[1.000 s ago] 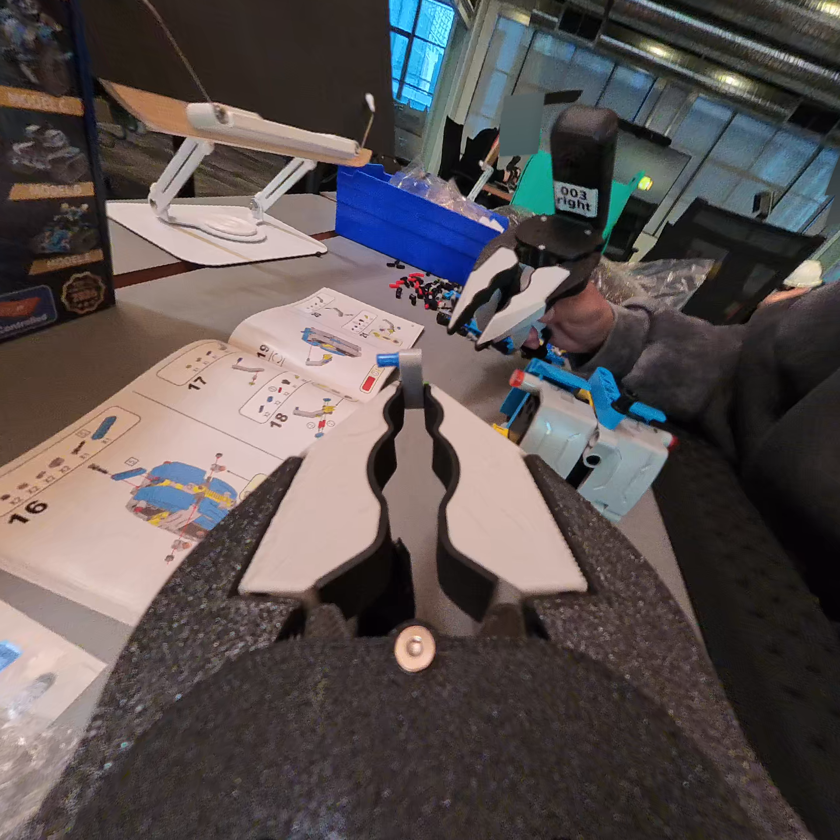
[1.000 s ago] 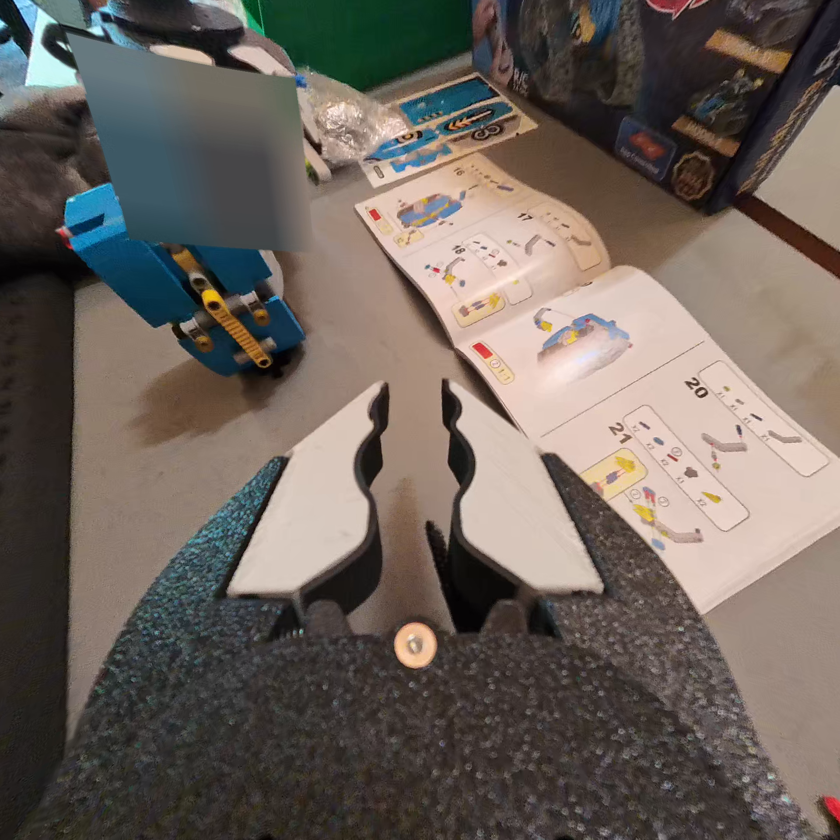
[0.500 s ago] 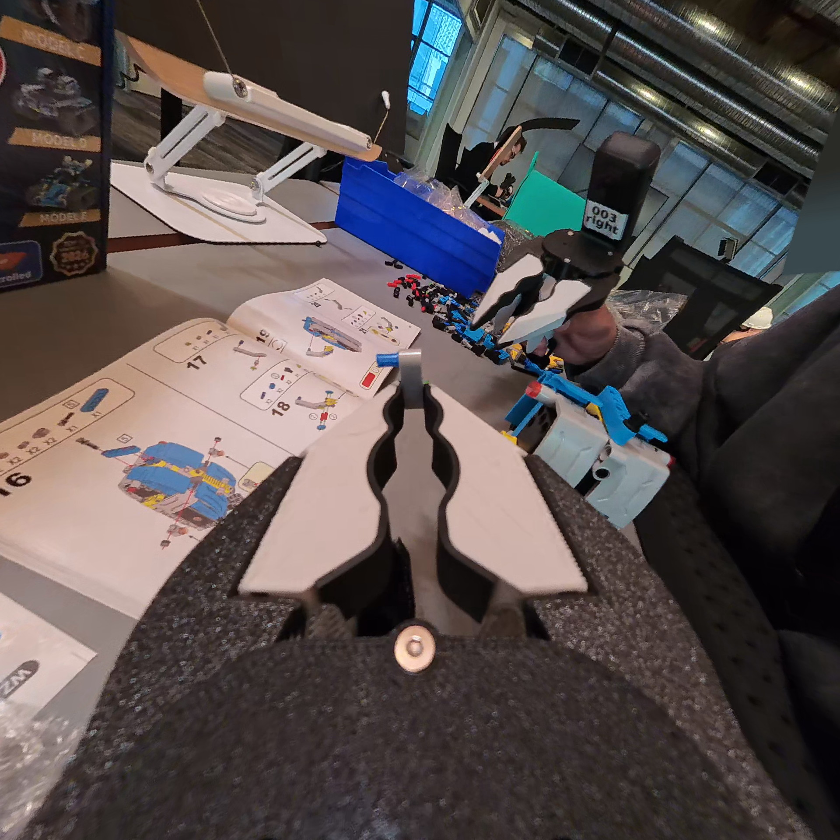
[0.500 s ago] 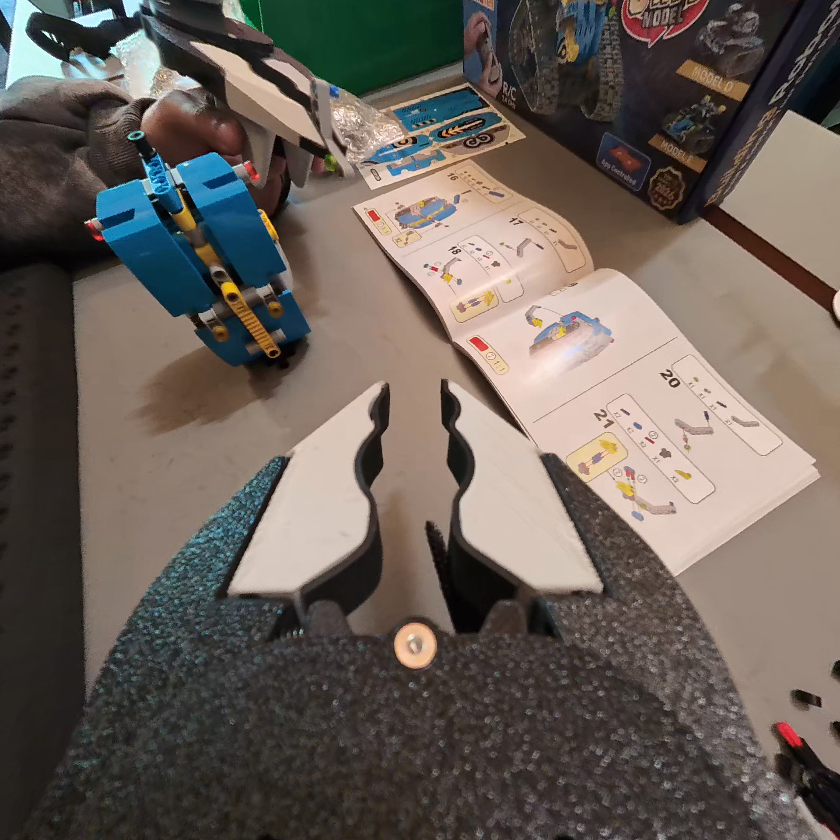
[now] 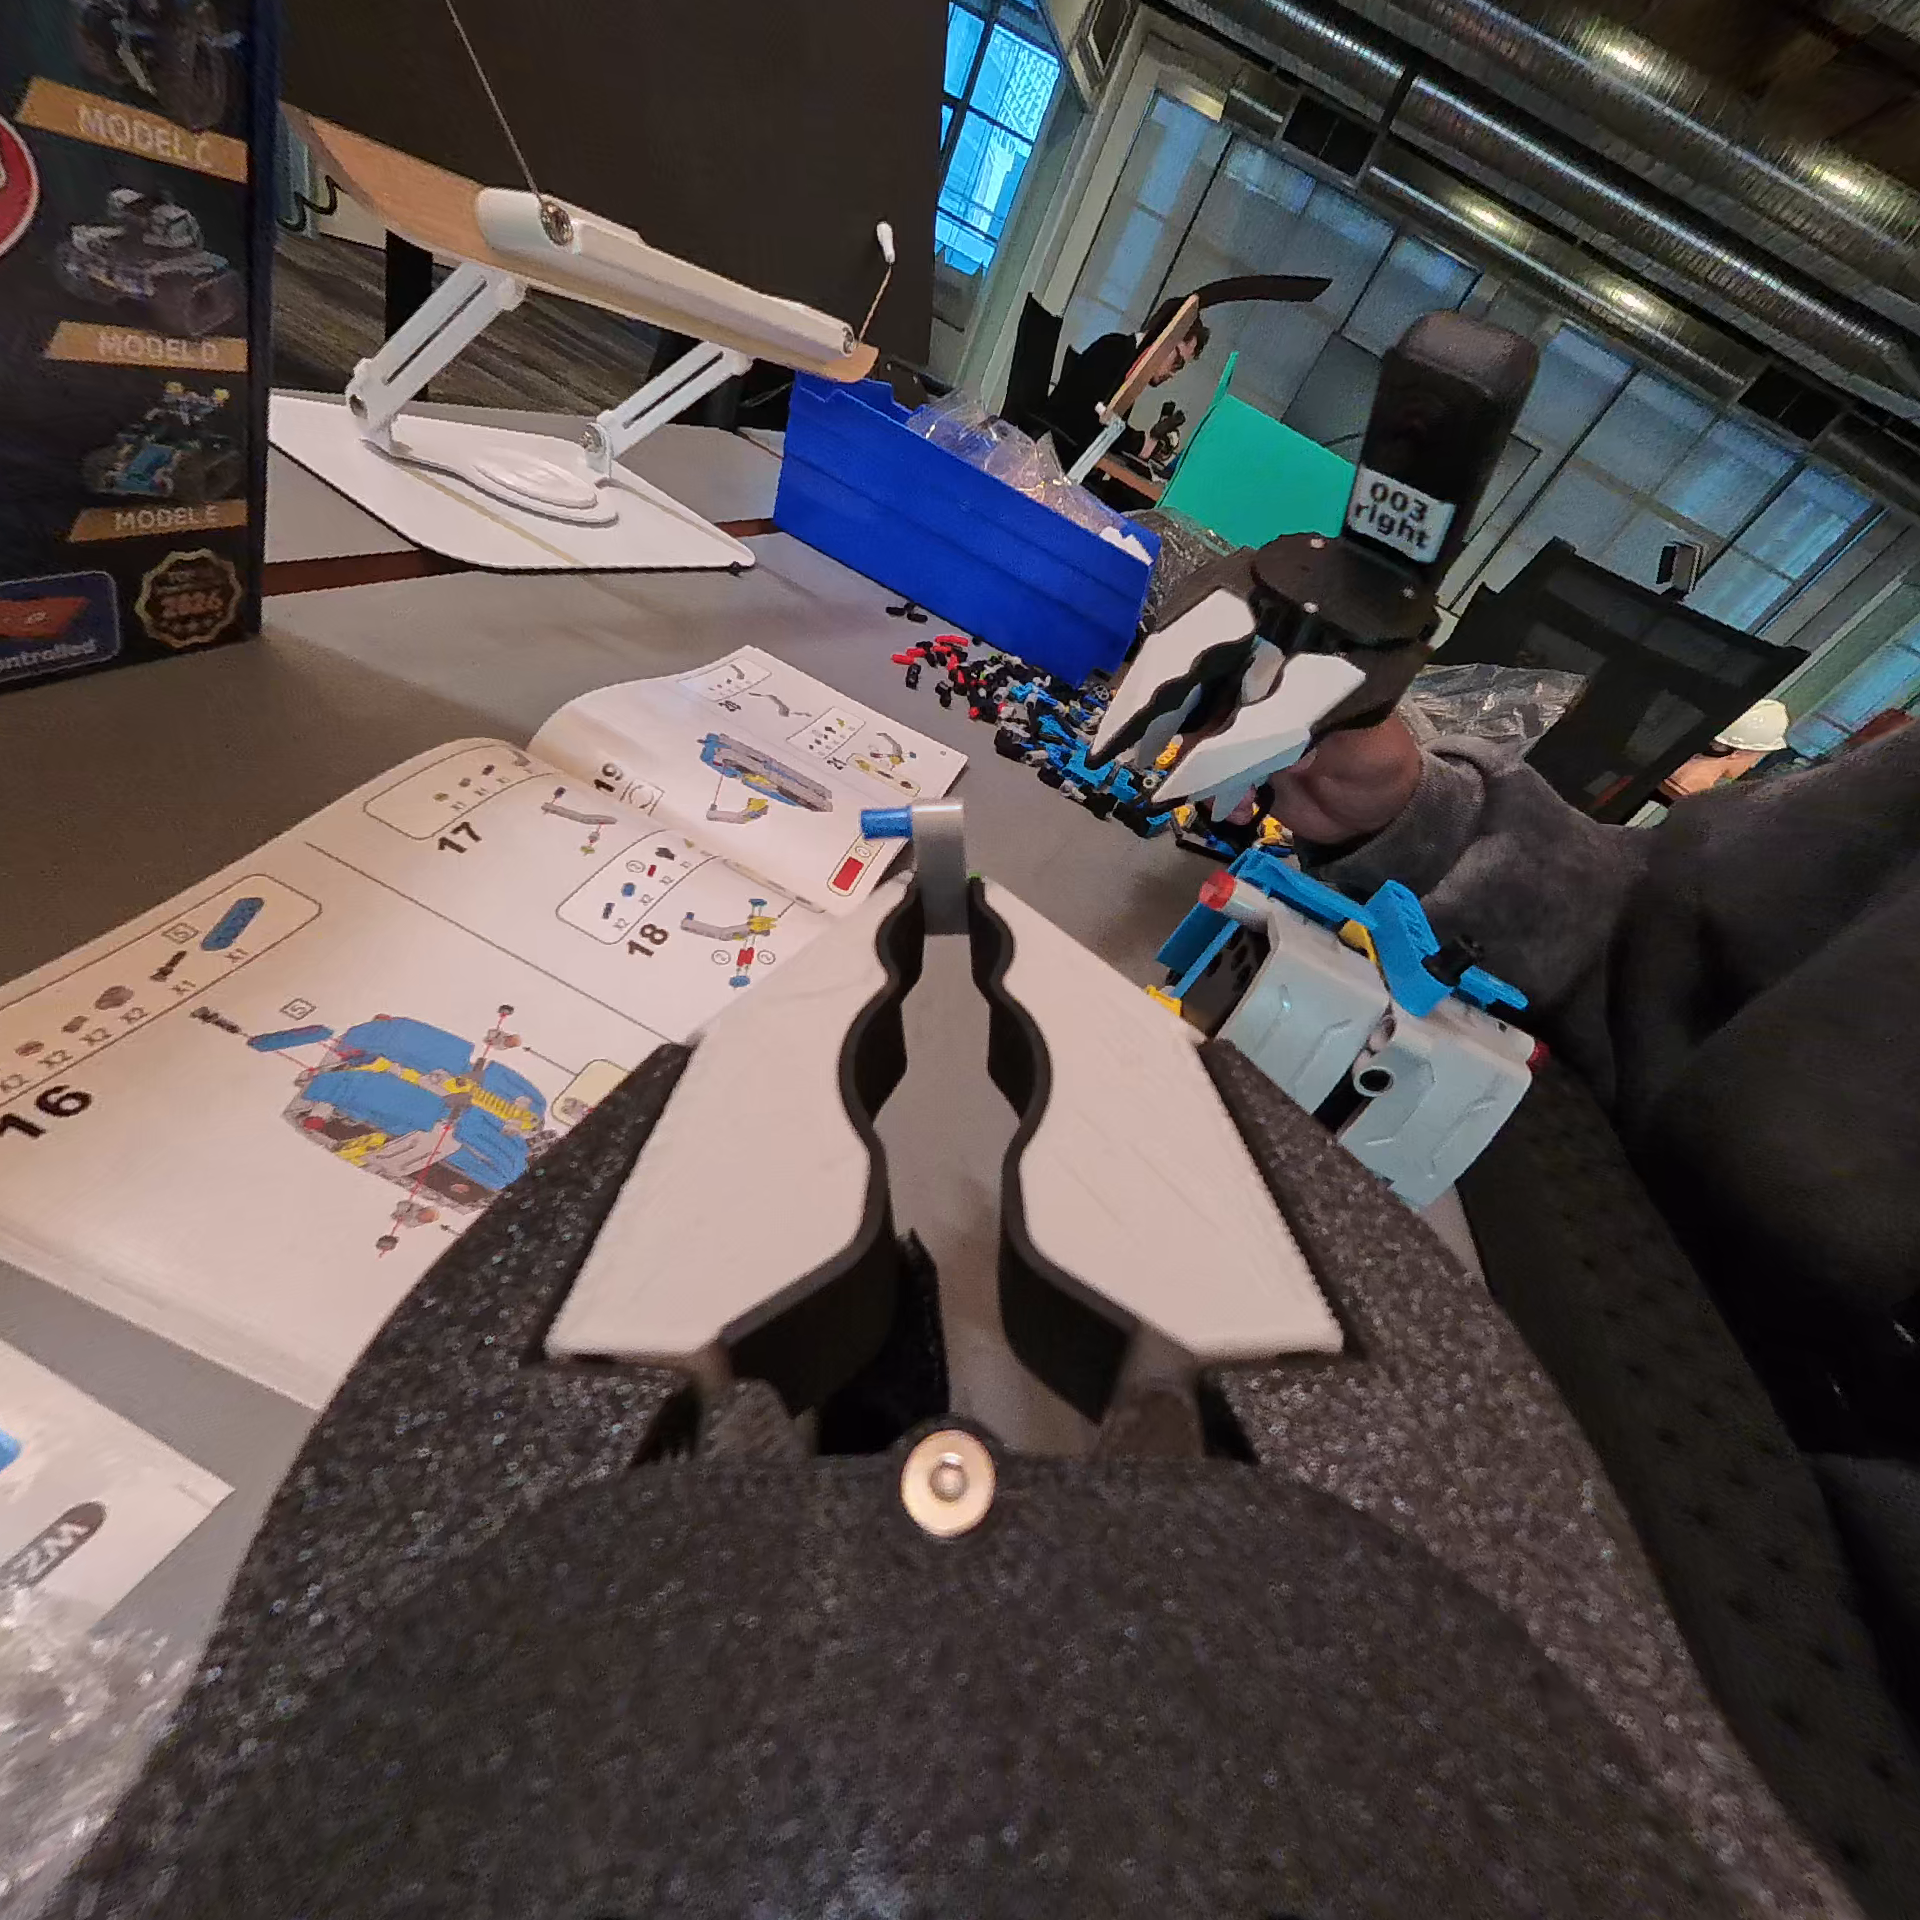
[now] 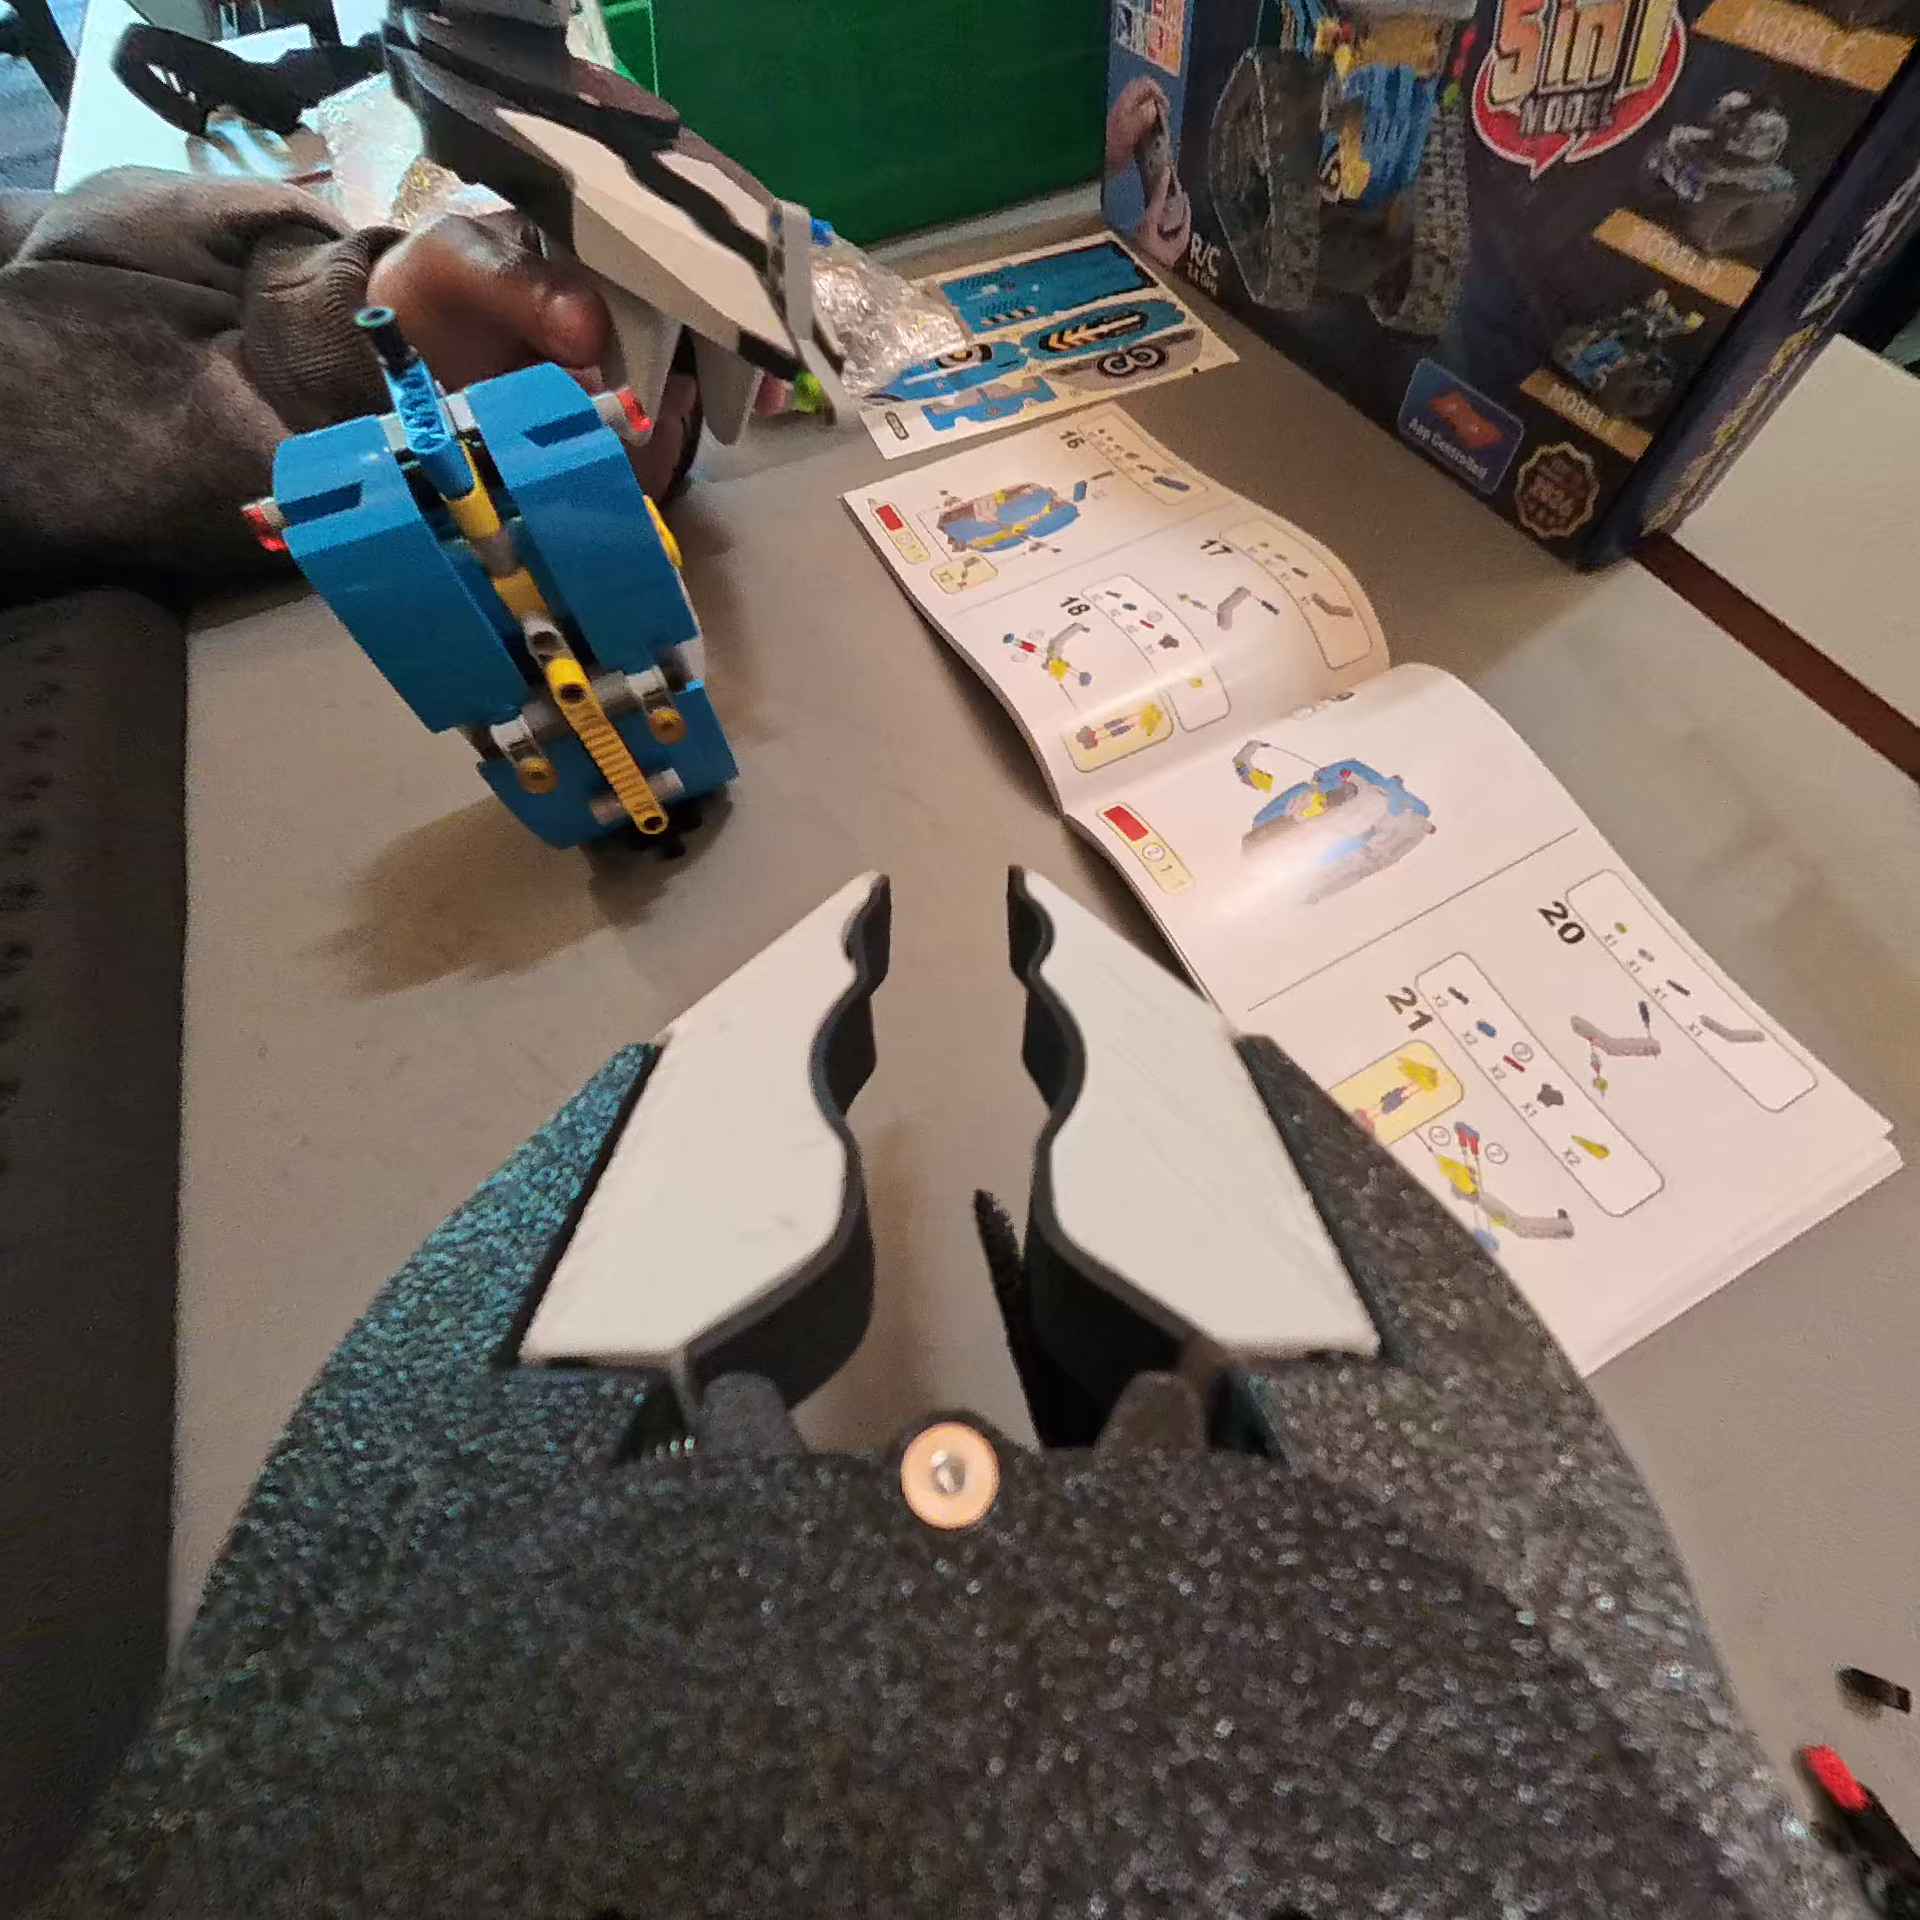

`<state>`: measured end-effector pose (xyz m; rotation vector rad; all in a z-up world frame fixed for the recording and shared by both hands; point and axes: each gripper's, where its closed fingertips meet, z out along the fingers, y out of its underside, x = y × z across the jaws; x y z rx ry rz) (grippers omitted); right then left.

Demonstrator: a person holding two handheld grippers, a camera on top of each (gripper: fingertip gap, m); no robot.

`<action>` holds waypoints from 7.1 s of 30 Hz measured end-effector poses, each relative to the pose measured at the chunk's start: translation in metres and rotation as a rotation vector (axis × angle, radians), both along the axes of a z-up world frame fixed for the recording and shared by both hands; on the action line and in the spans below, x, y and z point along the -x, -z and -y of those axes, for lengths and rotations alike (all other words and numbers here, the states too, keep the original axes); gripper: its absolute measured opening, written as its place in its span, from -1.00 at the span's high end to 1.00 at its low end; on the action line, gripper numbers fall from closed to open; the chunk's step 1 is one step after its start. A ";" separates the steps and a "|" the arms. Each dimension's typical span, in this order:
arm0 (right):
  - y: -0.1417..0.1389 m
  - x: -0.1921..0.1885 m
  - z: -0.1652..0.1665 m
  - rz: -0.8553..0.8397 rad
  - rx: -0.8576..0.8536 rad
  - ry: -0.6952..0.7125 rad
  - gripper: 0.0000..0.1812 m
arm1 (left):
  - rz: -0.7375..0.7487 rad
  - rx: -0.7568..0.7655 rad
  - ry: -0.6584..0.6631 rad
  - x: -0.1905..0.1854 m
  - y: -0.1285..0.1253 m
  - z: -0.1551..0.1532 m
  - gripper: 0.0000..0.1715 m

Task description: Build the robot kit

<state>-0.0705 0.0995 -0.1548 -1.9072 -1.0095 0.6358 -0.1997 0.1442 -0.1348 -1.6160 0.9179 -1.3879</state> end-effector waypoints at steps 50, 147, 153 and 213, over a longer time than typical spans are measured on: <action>0.022 0.000 -0.004 0.010 0.119 0.018 0.72 | 0.032 -0.101 0.038 0.001 -0.011 0.019 0.92; 0.024 -0.004 -0.072 -0.007 0.162 0.400 0.91 | -0.194 -0.357 -0.445 0.035 -0.003 -0.037 0.82; 0.025 -0.003 -0.071 -0.007 0.167 0.395 0.91 | -0.196 -0.355 -0.442 0.035 -0.002 -0.037 0.82; 0.055 0.055 -0.025 0.118 0.295 0.048 0.91 | -0.202 -0.357 -0.435 0.034 -0.001 -0.036 0.82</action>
